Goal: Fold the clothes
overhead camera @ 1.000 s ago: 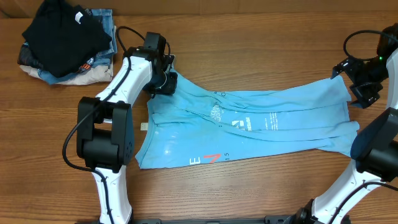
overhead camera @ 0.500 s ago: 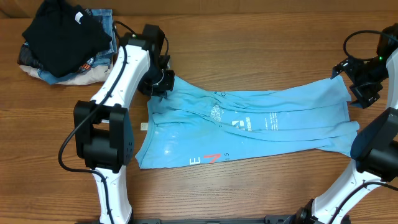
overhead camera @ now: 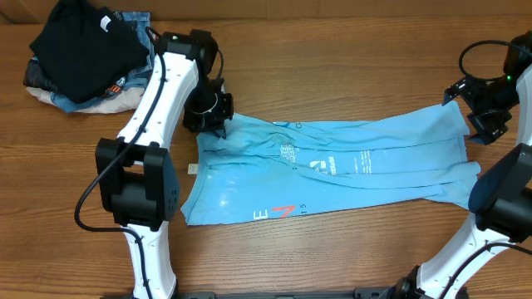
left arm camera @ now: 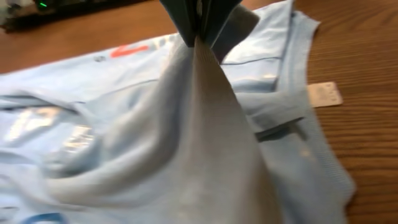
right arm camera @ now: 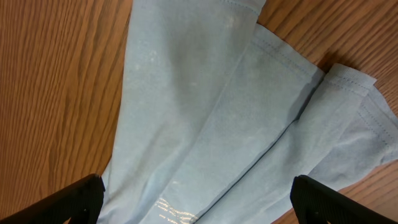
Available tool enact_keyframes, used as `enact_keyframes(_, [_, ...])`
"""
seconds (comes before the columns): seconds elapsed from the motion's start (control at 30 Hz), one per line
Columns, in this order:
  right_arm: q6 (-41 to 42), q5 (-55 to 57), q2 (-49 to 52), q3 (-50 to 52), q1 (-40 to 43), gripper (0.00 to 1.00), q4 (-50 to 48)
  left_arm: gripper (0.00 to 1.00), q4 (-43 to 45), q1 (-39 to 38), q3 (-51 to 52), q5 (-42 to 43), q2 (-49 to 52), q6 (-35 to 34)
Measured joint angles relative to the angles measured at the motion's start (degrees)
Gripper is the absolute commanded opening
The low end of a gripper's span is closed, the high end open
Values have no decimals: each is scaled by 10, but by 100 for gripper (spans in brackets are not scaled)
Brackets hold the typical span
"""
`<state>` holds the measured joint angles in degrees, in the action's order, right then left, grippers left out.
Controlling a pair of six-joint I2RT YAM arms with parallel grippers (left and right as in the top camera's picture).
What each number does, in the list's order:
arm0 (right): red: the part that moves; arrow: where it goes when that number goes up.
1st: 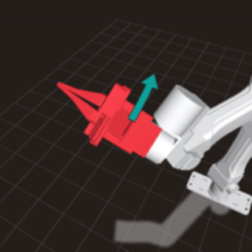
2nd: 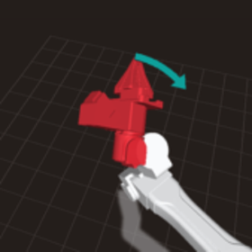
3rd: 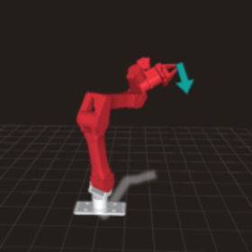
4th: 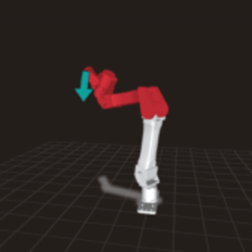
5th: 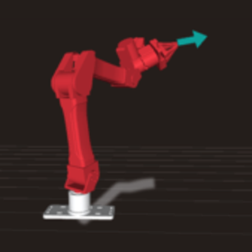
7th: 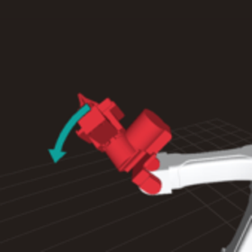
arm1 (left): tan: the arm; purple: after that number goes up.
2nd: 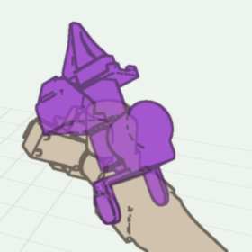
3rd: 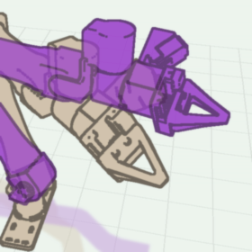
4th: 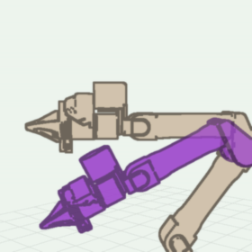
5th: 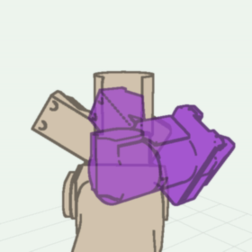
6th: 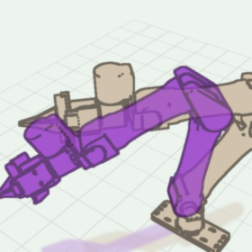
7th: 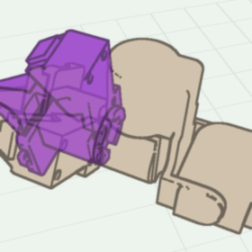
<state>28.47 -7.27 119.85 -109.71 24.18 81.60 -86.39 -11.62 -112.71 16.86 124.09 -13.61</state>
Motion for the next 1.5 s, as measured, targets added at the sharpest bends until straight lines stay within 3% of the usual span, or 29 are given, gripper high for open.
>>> enact_keyframes(0.33, [-2, 0, 0, 0, 0, 100, 1, 4, -90, 0, -91, 46, -1, 0])
enact_keyframes(0.8, [-3, 0, 0, 0, 0, 100, 5, 4, -103, -19, -56, 13, -3, 0])
enact_keyframes(0.93, [-3, 0, 0, 0, 0, 100, 5, 16, -103, -30, -42, -7, -3, 0])
enact_keyframes(0.97, [-3, 0, 0, 0, 0, 100, 5, 22, -103, -31, -40, -16, -3, -3])
enact_keyframes(1.07, [-4, 0, 0, 0, 0, 100, 5, 54, -103, -34, -38, -48, -3, -14])
enact_keyframes(1.1, [-4, 0, 0, 0, 0, 100, 5, 57, -103, -34, -37, -58, -3, -18])
enact_keyframes(1.27, [-4, 0, 0, 0, 0, 100, 5, 56, -103, -33, -36, -98, -3, -34])
enact_keyframes(1.5, [-5, 0, 0, 0, 0, 100, 5, 54, -103, -43, -36, -80, -3, -32])
